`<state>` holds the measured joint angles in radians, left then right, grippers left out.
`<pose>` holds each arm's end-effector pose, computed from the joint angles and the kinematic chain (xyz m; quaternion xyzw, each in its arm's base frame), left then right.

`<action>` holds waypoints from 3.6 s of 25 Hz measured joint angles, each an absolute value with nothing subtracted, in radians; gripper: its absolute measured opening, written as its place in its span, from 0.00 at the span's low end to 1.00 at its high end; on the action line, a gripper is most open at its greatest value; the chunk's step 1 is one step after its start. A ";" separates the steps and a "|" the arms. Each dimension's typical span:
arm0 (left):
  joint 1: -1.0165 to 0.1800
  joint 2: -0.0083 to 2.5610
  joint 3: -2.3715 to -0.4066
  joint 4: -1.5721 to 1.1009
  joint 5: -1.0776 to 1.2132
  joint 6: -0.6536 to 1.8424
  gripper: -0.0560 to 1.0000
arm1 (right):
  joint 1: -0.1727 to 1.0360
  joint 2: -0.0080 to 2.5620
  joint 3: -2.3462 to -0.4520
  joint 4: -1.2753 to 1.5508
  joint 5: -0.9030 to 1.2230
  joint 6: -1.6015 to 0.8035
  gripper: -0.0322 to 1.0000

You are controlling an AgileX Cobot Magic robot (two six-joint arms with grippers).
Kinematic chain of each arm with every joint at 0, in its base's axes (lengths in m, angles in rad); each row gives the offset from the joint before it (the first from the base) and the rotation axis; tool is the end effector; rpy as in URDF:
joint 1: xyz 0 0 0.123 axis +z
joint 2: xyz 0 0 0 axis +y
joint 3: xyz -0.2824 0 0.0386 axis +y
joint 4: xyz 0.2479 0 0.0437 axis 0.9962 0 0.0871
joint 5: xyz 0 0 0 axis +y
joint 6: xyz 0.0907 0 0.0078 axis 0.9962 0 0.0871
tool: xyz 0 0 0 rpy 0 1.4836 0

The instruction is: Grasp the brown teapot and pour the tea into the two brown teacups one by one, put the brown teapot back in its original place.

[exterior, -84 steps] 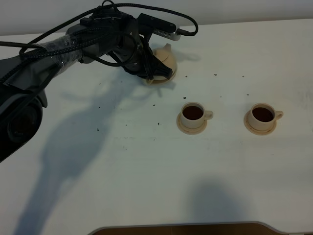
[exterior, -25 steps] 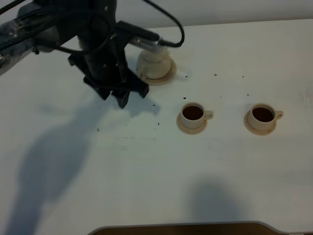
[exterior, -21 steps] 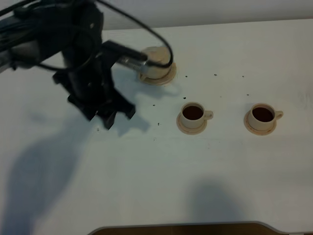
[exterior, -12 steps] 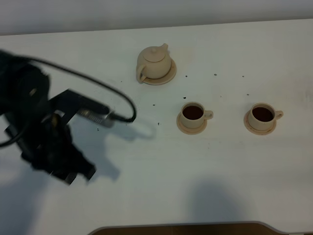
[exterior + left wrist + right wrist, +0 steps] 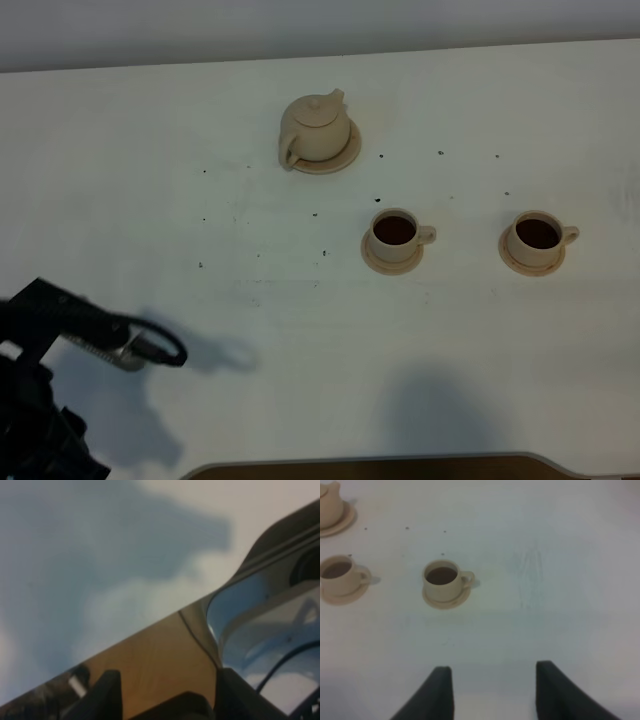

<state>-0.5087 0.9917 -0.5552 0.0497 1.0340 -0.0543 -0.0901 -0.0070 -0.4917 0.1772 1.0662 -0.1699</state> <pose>0.1222 -0.0637 0.2259 0.2346 0.9673 -0.0044 0.0961 -0.0046 0.0145 0.2754 -0.0376 0.8508 0.0207 0.5237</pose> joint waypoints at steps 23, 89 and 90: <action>-0.171 0.456 -0.509 -0.036 1.047 -0.032 0.46 | -0.090 -0.007 -0.492 0.177 1.066 -0.170 0.42; 0.039 -0.004 -0.507 -0.038 1.052 0.000 0.46 | -0.090 -0.007 -0.492 0.177 1.066 -0.170 0.42; 0.039 -0.004 -0.507 -0.038 1.052 0.000 0.46 | -0.090 -0.007 -0.492 0.177 1.066 -0.170 0.42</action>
